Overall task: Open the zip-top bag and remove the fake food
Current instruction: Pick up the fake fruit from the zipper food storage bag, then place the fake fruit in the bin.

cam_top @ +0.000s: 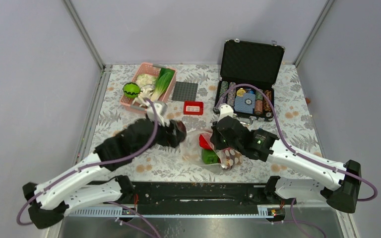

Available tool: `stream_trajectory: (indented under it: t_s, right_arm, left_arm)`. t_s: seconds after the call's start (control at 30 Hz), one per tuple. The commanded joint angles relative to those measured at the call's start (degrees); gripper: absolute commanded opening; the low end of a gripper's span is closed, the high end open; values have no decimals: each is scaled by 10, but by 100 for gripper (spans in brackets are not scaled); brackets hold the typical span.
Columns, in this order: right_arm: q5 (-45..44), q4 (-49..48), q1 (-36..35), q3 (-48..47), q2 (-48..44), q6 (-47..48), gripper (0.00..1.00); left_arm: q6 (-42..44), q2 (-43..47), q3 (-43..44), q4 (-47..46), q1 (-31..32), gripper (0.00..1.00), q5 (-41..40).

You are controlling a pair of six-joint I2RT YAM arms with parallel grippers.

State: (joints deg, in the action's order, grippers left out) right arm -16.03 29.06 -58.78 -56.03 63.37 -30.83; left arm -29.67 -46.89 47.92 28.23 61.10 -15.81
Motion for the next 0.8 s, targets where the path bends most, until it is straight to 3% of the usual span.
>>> stream_trajectory:
  t_s: [0.0, 0.1, 0.27, 0.47, 0.77]
  right_arm:
    - [-19, -11, 4, 17, 0, -14, 0]
    - [-14, -18, 4, 30, -6, -15, 0]
    - [-5, -23, 4, 37, -10, -12, 0]
    - [8, -30, 4, 47, -12, 0, 0]
    - [15, -34, 6, 51, 1, 27, 0]
  left_arm:
    - [69, 13, 89, 59, -129, 75, 83]
    - [102, -36, 153, 77, -216, 75, 130]
    - [153, -149, 258, 83, -304, 75, 135]
    - [154, -311, 393, 49, -432, 75, 168]
    - [121, -585, 585, -48, -530, 74, 215]
